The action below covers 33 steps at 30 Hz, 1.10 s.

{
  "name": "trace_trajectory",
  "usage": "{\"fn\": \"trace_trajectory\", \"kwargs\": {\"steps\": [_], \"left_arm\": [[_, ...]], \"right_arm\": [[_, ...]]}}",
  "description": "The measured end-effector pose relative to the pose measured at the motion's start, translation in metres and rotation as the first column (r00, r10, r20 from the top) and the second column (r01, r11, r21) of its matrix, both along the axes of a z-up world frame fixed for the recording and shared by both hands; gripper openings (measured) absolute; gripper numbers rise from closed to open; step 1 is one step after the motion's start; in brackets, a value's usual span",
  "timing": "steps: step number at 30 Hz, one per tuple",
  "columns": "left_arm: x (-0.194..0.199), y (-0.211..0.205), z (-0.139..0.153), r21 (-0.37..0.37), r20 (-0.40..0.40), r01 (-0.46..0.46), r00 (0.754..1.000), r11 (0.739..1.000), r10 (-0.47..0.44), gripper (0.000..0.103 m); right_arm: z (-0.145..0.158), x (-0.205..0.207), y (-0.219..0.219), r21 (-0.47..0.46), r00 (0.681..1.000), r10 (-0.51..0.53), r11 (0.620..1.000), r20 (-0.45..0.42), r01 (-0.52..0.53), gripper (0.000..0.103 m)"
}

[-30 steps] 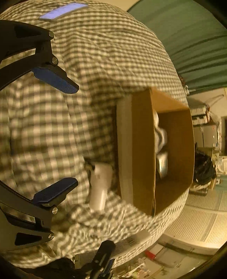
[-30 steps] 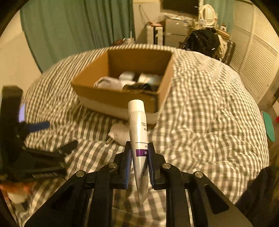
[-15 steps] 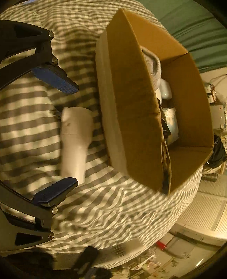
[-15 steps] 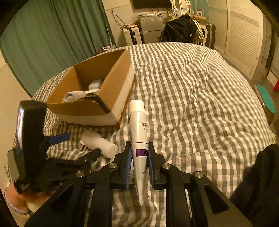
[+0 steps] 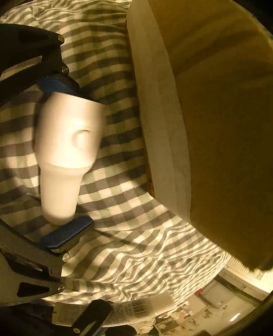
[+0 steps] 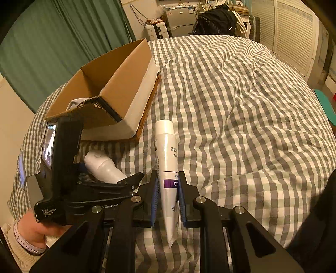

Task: Organize objects
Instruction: 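Grasp the white hair dryer with the left tool while the right tool holds the toothpaste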

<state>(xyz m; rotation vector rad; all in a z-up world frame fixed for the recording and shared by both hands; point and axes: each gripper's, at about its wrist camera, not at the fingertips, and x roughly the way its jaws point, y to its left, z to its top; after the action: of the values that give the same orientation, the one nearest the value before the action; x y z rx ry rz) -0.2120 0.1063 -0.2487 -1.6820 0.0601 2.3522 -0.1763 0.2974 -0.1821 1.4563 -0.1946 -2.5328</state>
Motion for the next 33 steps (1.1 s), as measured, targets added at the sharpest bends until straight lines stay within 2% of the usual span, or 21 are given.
{"fn": "trace_trajectory", "kwargs": {"steps": [2, 5, 7, 12, 16, 17, 18, 19, 24, 28, 30, 32, 33], "left_arm": [[0.004, -0.007, 0.010, 0.003, -0.019, -0.021, 1.000, 1.000, 0.022, 0.085], [0.008, -0.021, 0.029, 0.040, -0.034, -0.042, 0.998, 0.998, 0.044, 0.067], [0.011, -0.027, 0.037, 0.056, -0.041, -0.039, 0.998, 0.998, 0.041, 0.062], [0.031, -0.038, 0.054, 0.060, -0.060, -0.026, 0.998, 0.998, 0.030, 0.058], [0.046, -0.046, 0.065, 0.069, -0.069, -0.012, 0.997, 0.998, 0.017, 0.049], [0.054, -0.056, 0.069, 0.076, -0.072, -0.006, 0.997, 0.997, 0.012, 0.027], [0.059, -0.061, 0.073, 0.074, -0.075, 0.000, 0.997, 0.997, 0.006, 0.010], [0.064, -0.064, 0.075, 0.069, -0.070, 0.010, 0.998, 0.998, -0.005, 0.005], [0.090, -0.038, 0.071, 0.058, -0.076, 0.103, 0.992, 0.993, -0.099, 0.006], [0.090, -0.030, 0.071, 0.016, -0.094, 0.145, 0.985, 0.989, -0.143, 0.012], [0.091, -0.028, 0.071, 0.015, -0.090, 0.168, 0.982, 0.986, -0.166, 0.024], [0.086, -0.032, 0.061, 0.033, -0.045, 0.203, 0.978, 0.979, -0.202, 0.078], [0.089, -0.034, 0.058, 0.014, -0.037, 0.210, 0.977, 0.978, -0.209, 0.080]], "right_arm": [[0.006, 0.003, -0.001, 0.005, 1.000, -0.004, 1.000, -0.011, 0.004, 0.016], [0.016, 0.006, -0.004, 0.013, 1.000, -0.002, 1.000, -0.030, 0.002, 0.016], [0.026, 0.009, -0.009, 0.018, 0.999, 0.004, 1.000, -0.049, -0.003, 0.016], [0.046, 0.020, -0.023, 0.029, 0.996, 0.019, 0.999, -0.089, -0.016, 0.016], [0.057, 0.030, -0.032, 0.046, 0.994, 0.028, 0.999, -0.110, -0.023, 0.016], [0.060, 0.032, -0.034, 0.050, 0.993, 0.028, 0.999, -0.115, -0.022, 0.016], [0.063, 0.035, -0.035, 0.052, 0.992, 0.028, 0.998, -0.120, -0.022, 0.016], [0.067, 0.038, -0.037, 0.055, 0.991, 0.030, 0.998, -0.128, -0.023, 0.016], [0.080, 0.050, -0.046, 0.068, 0.988, 0.034, 0.997, -0.154, -0.024, 0.016], [0.081, 0.059, -0.054, 0.080, 0.986, 0.043, 0.996, -0.158, -0.031, 0.016], [0.079, 0.062, -0.056, 0.085, 0.987, 0.046, 0.996, -0.153, -0.033, 0.016], [0.077, 0.063, -0.057, 0.093, 0.988, 0.047, 0.995, -0.145, -0.034, 0.016], [0.076, 0.062, -0.056, 0.095, 0.989, 0.045, 0.995, -0.140, -0.031, 0.016]]}}
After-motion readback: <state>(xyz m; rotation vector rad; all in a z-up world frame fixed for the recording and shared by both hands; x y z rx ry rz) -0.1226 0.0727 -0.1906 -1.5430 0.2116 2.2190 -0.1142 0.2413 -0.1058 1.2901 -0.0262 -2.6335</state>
